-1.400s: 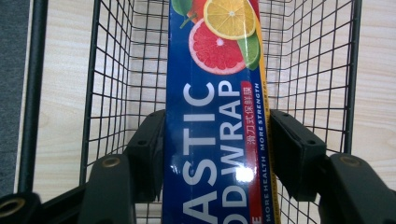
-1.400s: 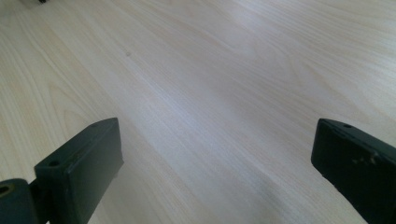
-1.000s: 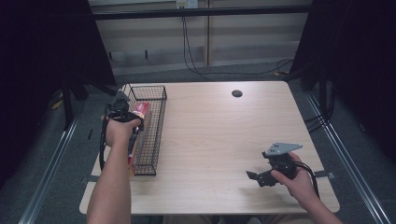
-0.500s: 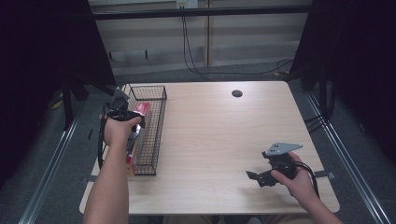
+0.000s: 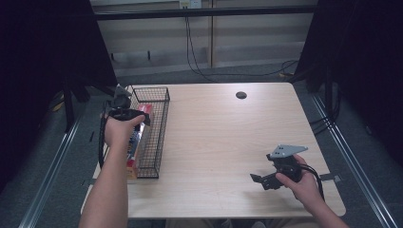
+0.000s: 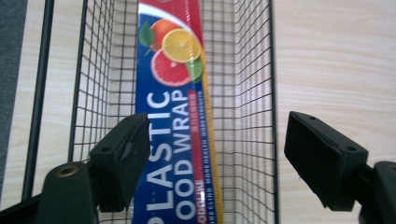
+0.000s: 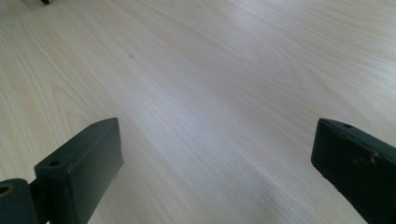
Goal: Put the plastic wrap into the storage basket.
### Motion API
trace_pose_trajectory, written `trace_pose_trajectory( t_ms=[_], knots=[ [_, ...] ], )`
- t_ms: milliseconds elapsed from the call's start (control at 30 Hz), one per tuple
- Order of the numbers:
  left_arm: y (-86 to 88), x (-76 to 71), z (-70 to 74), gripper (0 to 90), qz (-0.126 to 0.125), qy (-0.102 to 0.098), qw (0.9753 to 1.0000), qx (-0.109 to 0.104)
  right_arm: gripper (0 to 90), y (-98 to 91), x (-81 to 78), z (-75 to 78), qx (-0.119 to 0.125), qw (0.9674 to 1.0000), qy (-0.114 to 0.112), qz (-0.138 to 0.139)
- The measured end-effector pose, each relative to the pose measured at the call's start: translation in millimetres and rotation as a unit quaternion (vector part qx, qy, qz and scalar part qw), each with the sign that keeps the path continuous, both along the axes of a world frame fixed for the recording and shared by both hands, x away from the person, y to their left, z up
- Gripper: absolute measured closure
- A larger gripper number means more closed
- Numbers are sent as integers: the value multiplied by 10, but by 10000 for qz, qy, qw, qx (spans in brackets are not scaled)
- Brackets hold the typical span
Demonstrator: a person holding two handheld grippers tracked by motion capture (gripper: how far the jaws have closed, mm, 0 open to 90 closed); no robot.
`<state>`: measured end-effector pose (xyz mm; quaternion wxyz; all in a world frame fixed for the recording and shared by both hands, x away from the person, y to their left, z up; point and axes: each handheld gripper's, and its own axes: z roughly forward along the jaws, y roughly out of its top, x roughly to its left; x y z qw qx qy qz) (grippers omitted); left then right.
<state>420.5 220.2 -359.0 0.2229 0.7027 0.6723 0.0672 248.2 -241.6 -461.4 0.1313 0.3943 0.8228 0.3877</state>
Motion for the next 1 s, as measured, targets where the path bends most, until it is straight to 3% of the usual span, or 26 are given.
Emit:
trace_pose_trajectory(
  t_ms=[533,1000],
  knots=[
    [-304,-89,135,206,-337,-184,9990,-239,16,-6,-5,18,37,10000,-11,1],
    [-435,-170,186,196,-611,-341,9967,-407,16,1,-7,20,42,10000,-27,19]
  ],
)
